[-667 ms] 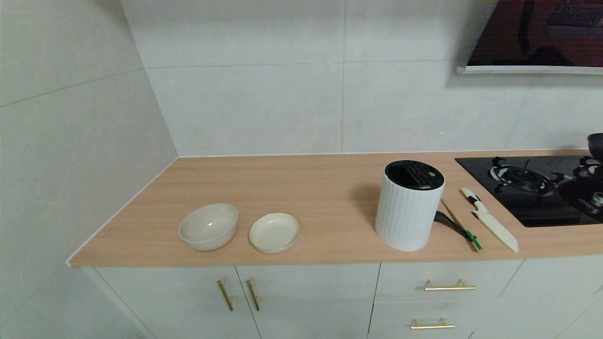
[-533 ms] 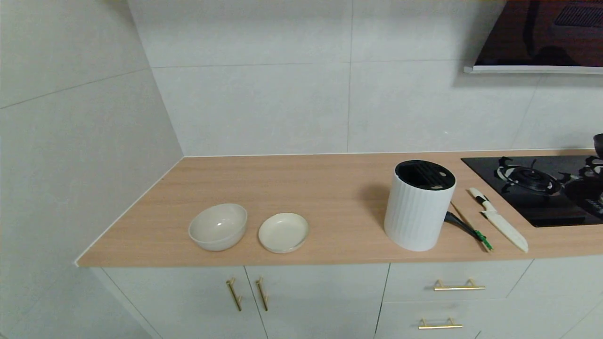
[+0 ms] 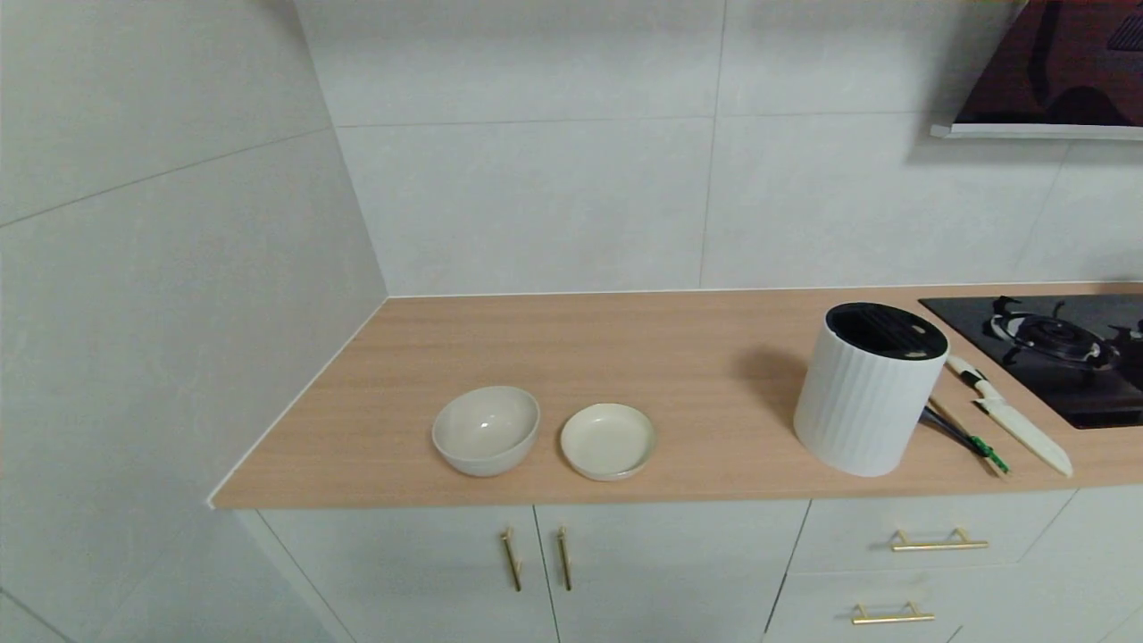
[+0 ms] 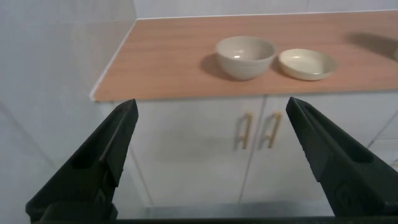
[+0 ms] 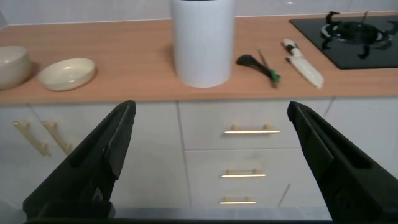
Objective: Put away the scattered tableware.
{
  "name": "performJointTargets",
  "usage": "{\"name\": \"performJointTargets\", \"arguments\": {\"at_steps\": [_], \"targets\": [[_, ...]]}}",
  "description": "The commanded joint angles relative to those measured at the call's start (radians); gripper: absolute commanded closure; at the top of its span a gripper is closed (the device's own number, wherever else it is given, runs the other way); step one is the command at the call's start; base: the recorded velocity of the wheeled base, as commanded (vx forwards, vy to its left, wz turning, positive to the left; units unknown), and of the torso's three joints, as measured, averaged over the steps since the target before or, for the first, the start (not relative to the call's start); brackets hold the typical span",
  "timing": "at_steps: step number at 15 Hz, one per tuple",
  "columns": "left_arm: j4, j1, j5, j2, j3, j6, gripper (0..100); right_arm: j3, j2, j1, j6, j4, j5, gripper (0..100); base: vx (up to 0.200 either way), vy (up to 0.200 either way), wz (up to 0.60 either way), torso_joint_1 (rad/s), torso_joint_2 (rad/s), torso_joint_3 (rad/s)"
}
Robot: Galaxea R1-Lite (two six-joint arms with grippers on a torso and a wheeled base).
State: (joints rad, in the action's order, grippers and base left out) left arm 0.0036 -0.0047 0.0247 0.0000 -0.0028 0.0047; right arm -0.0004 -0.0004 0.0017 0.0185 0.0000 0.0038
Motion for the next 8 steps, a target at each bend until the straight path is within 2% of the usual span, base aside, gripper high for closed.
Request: {"name": "performJointTargets", "arguments": {"at_steps": [1,5,7,8], "targets": [[-0.001,0.000,0.000,0.000,0.000,0.000,0,0.000,0.000,0.000,0.000,0.000,0.001,0,0.000,0.200,0.00,0.002,0.00,0.002],[0.001,0.000,0.000,0.000,0.000,0.000,0,0.000,0.000,0.000,0.000,0.000,0.001,0,0.000,0.200,0.00,0.000,0.00,0.002],[0.001,0.000,0.000,0.000,0.001,0.000,0,0.000,0.000,0.000,0.000,0.000,0.001,0,-0.200,0.200,0.00,0.007,0.01,0.000],[0.001,0.000,0.000,0.000,0.001,0.000,0,-0.001,0.000,0.000,0.000,0.000,0.001,0,0.000,0.000,0.00,0.000,0.00,0.000]]}}
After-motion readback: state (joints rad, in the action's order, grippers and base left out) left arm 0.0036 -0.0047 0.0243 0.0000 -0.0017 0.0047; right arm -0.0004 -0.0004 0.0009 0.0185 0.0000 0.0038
